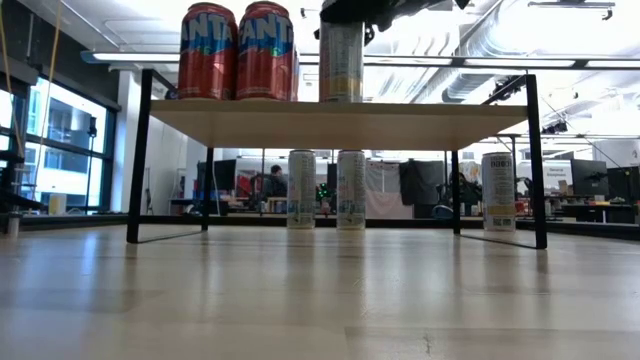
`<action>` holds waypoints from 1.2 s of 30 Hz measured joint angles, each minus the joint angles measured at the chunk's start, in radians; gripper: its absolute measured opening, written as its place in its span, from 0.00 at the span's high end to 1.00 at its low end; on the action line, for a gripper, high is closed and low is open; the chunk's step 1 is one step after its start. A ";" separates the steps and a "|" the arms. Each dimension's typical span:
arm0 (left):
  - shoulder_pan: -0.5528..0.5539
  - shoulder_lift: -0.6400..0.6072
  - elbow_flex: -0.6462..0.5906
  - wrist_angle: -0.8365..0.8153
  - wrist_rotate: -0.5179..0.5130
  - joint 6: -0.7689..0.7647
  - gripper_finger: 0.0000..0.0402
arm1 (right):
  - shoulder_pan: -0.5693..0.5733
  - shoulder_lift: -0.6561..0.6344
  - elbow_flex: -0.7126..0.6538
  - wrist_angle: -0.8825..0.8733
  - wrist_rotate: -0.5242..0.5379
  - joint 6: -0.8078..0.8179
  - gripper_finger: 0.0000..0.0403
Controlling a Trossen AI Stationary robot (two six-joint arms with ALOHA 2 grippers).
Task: Place canned beverage on shelf
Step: Put the white yellow soda can on the shelf
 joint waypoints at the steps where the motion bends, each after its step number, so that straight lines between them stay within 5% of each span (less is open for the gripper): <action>1: 0.000 0.000 0.000 -0.001 0.000 0.000 1.00 | 0.001 0.000 0.000 0.000 0.022 0.011 0.39; 8: 0.000 0.000 0.000 -0.003 0.000 0.003 1.00 | 0.052 0.000 0.000 0.012 0.251 0.136 0.38; 20: 0.000 -0.008 0.000 -0.003 0.072 0.085 1.00 | 0.194 0.002 0.000 -0.049 0.919 0.579 0.38; 28: 0.000 -0.011 0.000 -0.004 0.196 0.132 1.00 | 0.206 0.049 0.021 0.007 1.007 0.592 0.38; 36: 0.000 -0.011 0.000 -0.004 0.264 0.133 1.00 | 0.214 0.137 0.207 -0.236 1.086 0.646 0.38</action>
